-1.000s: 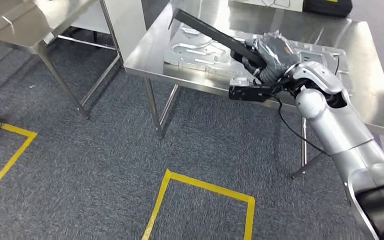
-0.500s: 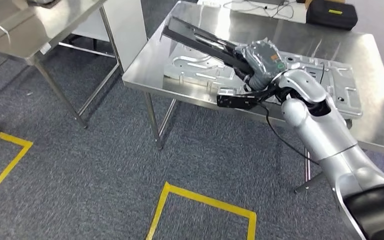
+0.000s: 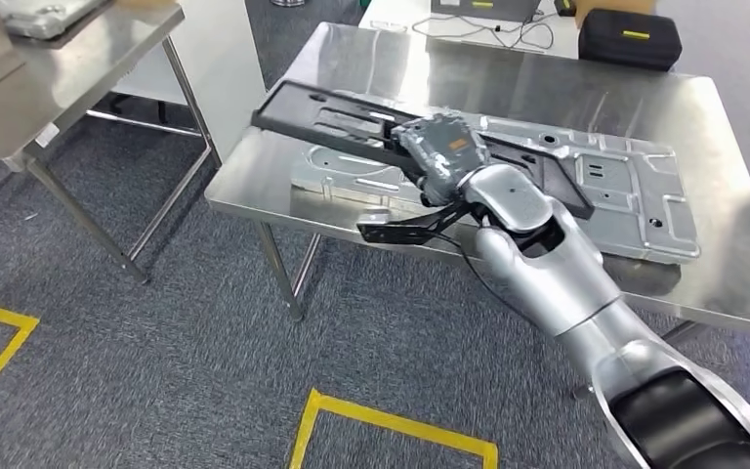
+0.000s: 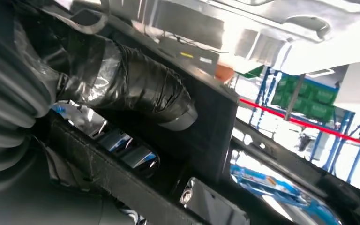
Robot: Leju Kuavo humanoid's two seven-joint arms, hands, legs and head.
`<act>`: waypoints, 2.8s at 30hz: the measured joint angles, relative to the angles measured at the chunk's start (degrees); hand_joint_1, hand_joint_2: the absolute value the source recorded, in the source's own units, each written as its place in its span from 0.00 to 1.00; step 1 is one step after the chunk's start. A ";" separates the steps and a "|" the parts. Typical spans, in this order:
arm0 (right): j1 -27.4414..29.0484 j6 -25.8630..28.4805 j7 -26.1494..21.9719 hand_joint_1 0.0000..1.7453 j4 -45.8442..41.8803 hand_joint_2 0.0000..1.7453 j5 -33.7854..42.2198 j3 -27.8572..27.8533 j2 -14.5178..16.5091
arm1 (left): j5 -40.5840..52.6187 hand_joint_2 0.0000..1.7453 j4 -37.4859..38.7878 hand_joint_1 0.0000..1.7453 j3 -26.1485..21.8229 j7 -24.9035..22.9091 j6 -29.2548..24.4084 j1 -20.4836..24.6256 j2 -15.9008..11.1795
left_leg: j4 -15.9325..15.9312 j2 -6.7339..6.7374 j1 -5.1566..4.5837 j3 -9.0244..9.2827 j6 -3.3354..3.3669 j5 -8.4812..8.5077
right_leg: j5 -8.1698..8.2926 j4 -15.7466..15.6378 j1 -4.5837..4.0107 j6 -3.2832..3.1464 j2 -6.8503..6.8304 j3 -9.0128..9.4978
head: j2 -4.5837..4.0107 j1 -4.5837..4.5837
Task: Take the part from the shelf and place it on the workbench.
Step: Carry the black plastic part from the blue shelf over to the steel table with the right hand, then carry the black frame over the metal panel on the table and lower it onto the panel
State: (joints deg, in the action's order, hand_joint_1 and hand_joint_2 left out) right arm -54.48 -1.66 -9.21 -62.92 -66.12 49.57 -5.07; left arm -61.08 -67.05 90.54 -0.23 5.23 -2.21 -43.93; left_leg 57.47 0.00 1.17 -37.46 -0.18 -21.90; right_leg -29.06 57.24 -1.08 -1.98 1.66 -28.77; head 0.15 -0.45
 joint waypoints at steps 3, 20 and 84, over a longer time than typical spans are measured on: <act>-0.43 0.12 0.51 1.00 0.19 1.00 -1.74 0.83 0.90 | 0.45 1.00 1.77 0.00 -0.07 -0.08 0.49 0.40 1.18 | -0.26 -0.11 0.14 1.51 0.75 -0.84 | -0.15 1.73 0.14 0.87 -0.16 -0.19 | 0.00 0.02; -1.88 -0.29 0.14 1.00 3.22 1.00 -5.27 2.28 1.58 | 0.52 1.00 5.44 0.00 -0.16 0.26 1.02 1.01 3.53 | 4.11 -0.28 0.27 9.04 -1.19 -8.45 | 6.79 -0.18 0.55 -1.23 -1.28 -6.85 | 0.00 0.02; 6.02 2.75 -1.85 0.00 -1.12 0.00 -2.19 2.90 -1.56 | -3.74 0.00 2.61 0.00 0.01 1.69 -2.02 0.16 0.65 | 0.65 0.47 0.34 2.53 1.76 -2.35 | -5.15 18.01 1.76 2.67 -1.21 -12.21 | 0.00 0.10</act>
State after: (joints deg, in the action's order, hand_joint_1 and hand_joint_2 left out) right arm -48.46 1.09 -11.06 -64.04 -68.30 52.47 -6.63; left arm -64.82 -64.45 90.55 1.46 3.21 -2.05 -43.28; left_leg 58.12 0.47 1.52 -34.92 1.58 -24.26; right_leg -34.22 75.25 0.67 0.69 0.46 -40.98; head 0.15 -0.35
